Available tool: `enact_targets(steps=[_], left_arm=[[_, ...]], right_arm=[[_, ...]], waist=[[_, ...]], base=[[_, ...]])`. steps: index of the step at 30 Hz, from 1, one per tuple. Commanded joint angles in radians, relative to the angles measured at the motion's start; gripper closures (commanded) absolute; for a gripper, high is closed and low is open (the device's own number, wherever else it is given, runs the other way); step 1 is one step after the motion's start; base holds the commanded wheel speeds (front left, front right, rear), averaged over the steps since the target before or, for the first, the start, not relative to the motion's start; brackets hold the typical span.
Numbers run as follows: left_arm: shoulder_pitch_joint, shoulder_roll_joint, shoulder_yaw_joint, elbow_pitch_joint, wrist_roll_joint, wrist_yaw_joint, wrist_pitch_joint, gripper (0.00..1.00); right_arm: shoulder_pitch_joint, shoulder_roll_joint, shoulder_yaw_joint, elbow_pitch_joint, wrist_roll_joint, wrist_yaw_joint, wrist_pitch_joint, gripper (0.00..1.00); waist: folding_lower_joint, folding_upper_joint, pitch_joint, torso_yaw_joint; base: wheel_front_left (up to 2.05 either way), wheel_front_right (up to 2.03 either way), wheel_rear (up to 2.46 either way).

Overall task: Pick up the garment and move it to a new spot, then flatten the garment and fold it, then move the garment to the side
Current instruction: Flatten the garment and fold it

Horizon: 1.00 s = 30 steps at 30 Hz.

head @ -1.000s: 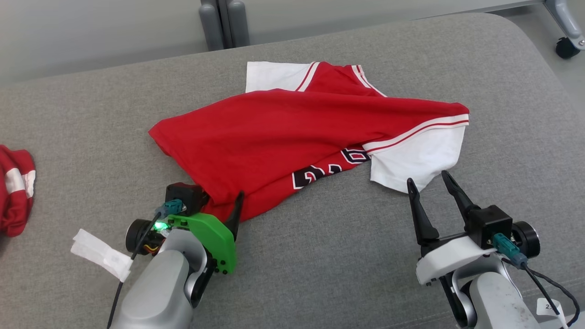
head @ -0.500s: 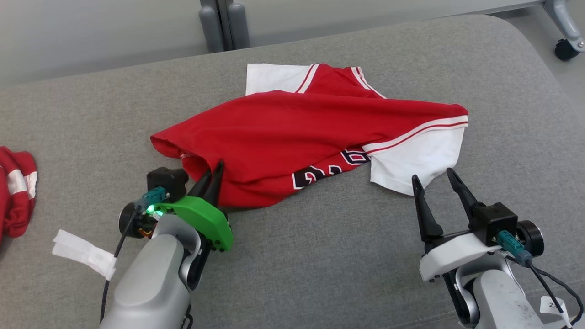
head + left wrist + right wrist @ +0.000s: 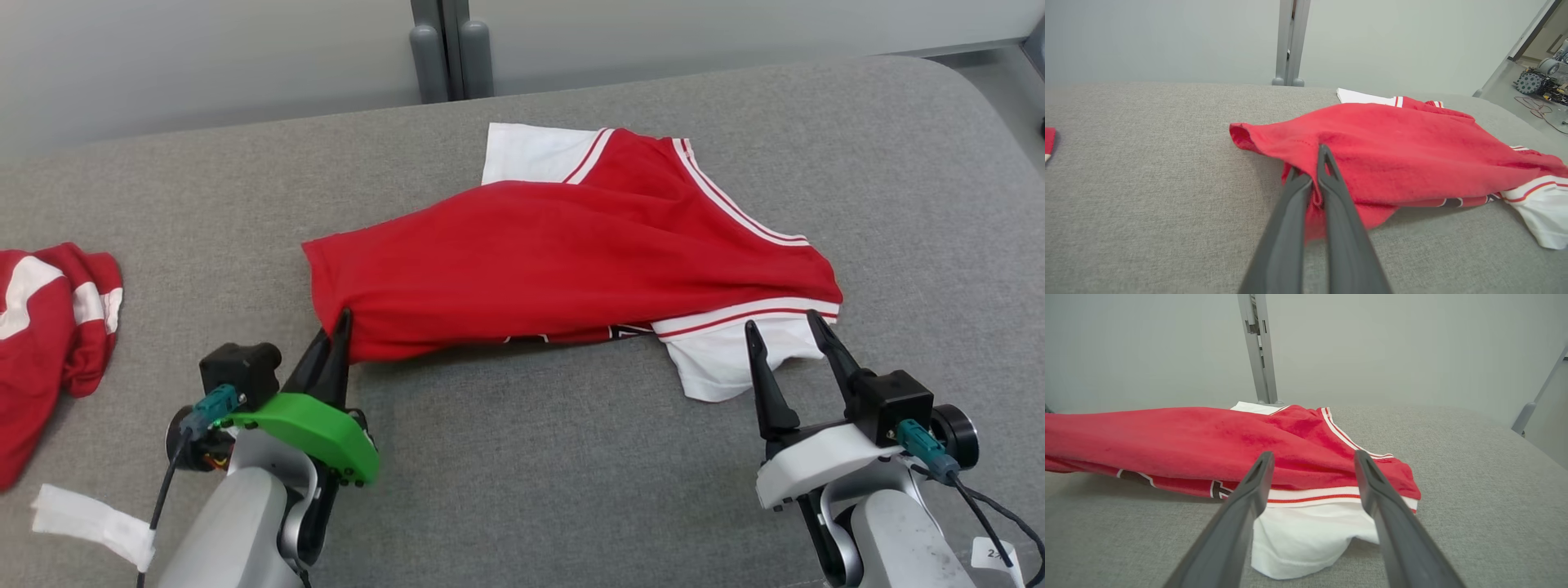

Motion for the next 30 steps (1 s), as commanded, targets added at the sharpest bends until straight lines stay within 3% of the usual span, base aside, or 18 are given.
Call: enact_targets(steps=[1, 7, 13, 18, 19, 20, 30], left_arm=[[0.031, 0.009, 0.003, -0.021, -0.004, 0.010, 0.001, 1.00], [0.143, 0.014, 0.009, -0.149, -0.030, 0.045, 0.017, 1.00], [0.303, 0.059, 0.012, -0.361, -0.038, 0.126, 0.095, 1.00], [0.357, 0.084, 0.019, -0.464, -0.046, 0.160, 0.150, 1.00], [0.353, 0.086, 0.017, -0.466, -0.040, 0.165, 0.152, 0.55], [0.347, 0.083, 0.015, -0.461, -0.038, 0.166, 0.156, 0.00], [0.345, 0.088, 0.009, -0.353, -0.040, 0.179, 0.163, 0.00]], right_arm=[[0.008, -0.002, 0.000, 0.000, 0.006, -0.001, -0.007, 0.00], [0.014, -0.002, -0.004, -0.002, 0.006, -0.001, -0.007, 0.00], [0.023, -0.002, -0.016, -0.016, -0.004, -0.001, -0.006, 0.00], [0.024, -0.002, -0.022, -0.015, -0.008, -0.001, -0.003, 0.00], [0.024, -0.002, -0.022, -0.015, -0.008, -0.001, -0.003, 0.00], [0.024, -0.002, -0.022, -0.014, -0.008, -0.001, -0.002, 0.00], [0.026, -0.002, -0.007, -0.005, -0.004, -0.001, 0.004, 0.00]], waist=[[0.0000, 0.0000, -0.005, 0.008], [0.0000, 0.0000, -0.009, 0.019], [0.0000, 0.0000, -0.003, 0.025], [0.0000, 0.0000, -0.002, 0.020], [0.0000, 0.0000, -0.002, 0.019], [0.0000, 0.0000, -0.003, 0.018], [0.0000, 0.0000, -0.027, 0.000]], base=[[0.00, 0.00, 0.00], [0.00, 0.00, 0.00], [0.00, 0.00, 0.00], [0.00, 0.00, 0.00], [0.00, 0.00, 0.00], [0.00, 0.00, 0.00], [0.00, 0.00, 0.00]])
